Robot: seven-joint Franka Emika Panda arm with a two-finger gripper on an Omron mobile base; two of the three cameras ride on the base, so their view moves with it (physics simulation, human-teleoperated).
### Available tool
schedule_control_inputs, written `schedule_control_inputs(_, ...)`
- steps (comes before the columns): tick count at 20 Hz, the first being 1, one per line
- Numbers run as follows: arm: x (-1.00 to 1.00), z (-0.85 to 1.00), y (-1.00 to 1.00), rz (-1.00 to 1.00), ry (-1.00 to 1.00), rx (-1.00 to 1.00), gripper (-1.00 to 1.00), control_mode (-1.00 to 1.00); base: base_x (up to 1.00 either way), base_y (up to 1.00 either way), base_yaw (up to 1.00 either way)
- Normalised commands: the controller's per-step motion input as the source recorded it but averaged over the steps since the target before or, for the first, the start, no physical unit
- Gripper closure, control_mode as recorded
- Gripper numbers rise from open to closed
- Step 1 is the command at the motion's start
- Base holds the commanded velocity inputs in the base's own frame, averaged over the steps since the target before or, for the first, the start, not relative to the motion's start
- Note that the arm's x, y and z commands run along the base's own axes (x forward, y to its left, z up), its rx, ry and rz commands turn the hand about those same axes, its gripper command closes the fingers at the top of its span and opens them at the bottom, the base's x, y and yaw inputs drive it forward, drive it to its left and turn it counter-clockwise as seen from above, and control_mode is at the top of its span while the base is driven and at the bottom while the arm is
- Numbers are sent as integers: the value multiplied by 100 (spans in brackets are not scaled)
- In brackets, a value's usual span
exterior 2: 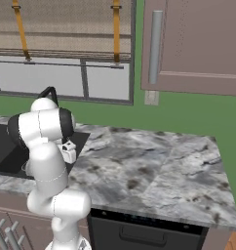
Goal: Pick the strainer and bowl and place them in the sink. Then turn on the water.
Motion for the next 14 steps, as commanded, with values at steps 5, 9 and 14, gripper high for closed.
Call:
schedule_control_inputs(5,0,0,0,0,0,0,100,-100,0,0,0)
schedule_control_inputs(9,0,10,-5,0,-1,0,100,-100,0,0,0)
schedule_control_inputs(14,0,49,-7,0,-3,1,100,-100,0,0,0)
